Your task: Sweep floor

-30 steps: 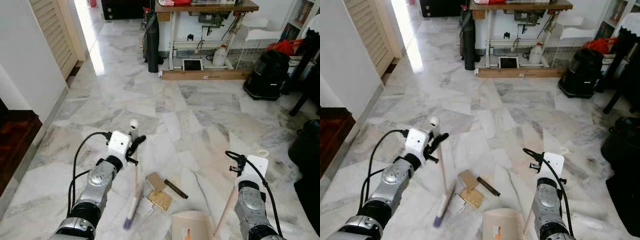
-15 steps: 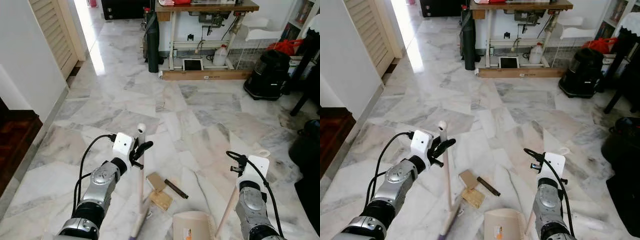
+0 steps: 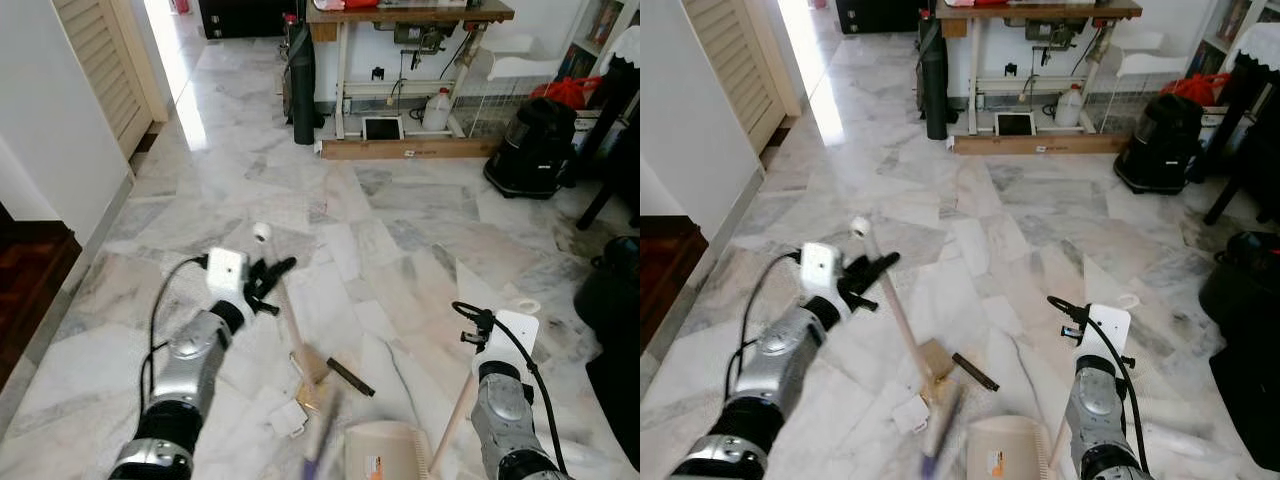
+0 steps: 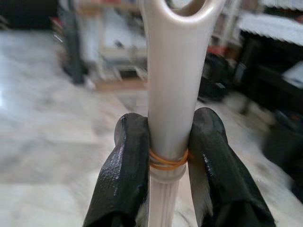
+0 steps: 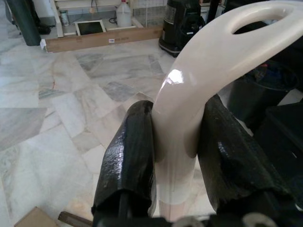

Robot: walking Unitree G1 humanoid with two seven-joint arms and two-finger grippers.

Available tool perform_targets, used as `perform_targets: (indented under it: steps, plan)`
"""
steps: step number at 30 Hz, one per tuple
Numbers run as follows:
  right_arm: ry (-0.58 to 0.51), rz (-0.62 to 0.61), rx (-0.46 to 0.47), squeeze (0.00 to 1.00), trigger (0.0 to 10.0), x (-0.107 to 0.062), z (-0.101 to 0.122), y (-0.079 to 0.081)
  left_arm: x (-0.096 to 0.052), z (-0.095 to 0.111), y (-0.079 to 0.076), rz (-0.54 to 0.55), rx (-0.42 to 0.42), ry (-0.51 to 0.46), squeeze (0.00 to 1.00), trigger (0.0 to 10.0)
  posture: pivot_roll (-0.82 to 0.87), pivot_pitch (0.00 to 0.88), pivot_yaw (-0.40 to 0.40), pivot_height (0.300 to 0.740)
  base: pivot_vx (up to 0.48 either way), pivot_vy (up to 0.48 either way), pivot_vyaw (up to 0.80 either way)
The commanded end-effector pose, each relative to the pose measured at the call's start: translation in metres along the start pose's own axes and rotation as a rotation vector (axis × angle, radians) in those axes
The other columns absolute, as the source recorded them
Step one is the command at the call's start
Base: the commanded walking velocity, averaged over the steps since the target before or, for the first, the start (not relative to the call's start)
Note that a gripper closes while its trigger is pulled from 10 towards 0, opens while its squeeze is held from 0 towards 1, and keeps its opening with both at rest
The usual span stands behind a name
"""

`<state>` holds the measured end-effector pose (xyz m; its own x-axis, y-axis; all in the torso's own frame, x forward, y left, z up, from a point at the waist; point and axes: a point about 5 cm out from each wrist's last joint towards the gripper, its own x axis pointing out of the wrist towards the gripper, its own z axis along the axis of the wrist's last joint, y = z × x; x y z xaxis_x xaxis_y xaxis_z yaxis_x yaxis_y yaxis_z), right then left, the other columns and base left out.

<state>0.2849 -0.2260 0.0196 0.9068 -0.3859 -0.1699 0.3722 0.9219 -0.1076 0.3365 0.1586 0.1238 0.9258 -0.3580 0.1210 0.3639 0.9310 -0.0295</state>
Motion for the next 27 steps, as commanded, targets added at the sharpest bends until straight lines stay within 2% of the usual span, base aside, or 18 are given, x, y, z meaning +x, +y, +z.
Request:
perform_targets:
  steps: [1,4,6,7,13,16,22,27]
  plan:
    - [0.016,-0.002,-0.019,0.00,10.0,0.000,-0.002,-0.002,-0.001,0.018,0.008,0.043,0.053,-0.089,0.00,10.0,0.04,0.000,0.002,0.740,0.000,0.000,0.00]
    - [0.016,-0.001,-0.020,0.00,10.0,0.000,-0.002,-0.002,-0.005,0.021,0.020,0.104,0.148,-0.101,0.00,10.0,0.04,0.000,0.001,0.740,0.000,0.000,0.00]
    - [0.016,-0.001,-0.020,0.00,10.0,0.000,-0.002,-0.002,-0.006,0.021,0.022,0.115,0.170,-0.099,0.00,10.0,0.04,0.000,0.001,0.740,0.000,0.000,0.00]
    - [0.016,0.000,-0.020,0.00,10.0,0.000,-0.002,-0.002,-0.010,0.013,0.029,0.149,0.209,-0.066,0.00,10.0,0.04,0.000,0.000,0.740,0.000,0.000,0.00]
    - [0.015,-0.001,-0.021,0.00,10.0,0.000,-0.002,-0.002,-0.020,-0.010,0.036,0.160,0.286,0.030,0.00,10.0,0.04,0.000,-0.001,0.740,0.000,0.000,0.00]
    - [0.011,-0.004,-0.021,0.00,10.0,0.000,-0.001,-0.004,-0.025,-0.019,0.038,0.178,0.288,0.071,0.00,10.0,0.02,0.000,0.000,0.740,0.000,0.000,0.00]
    - [0.006,-0.010,-0.022,0.00,10.0,0.001,-0.001,-0.006,-0.035,-0.035,0.043,0.220,0.214,0.140,0.00,10.0,0.02,0.000,-0.004,0.740,0.000,0.000,0.00]
    - [0.004,-0.008,-0.024,0.00,10.0,0.001,-0.001,-0.007,-0.038,-0.037,0.044,0.251,0.180,0.125,0.00,10.0,0.02,0.000,-0.010,0.740,0.000,0.000,0.00]
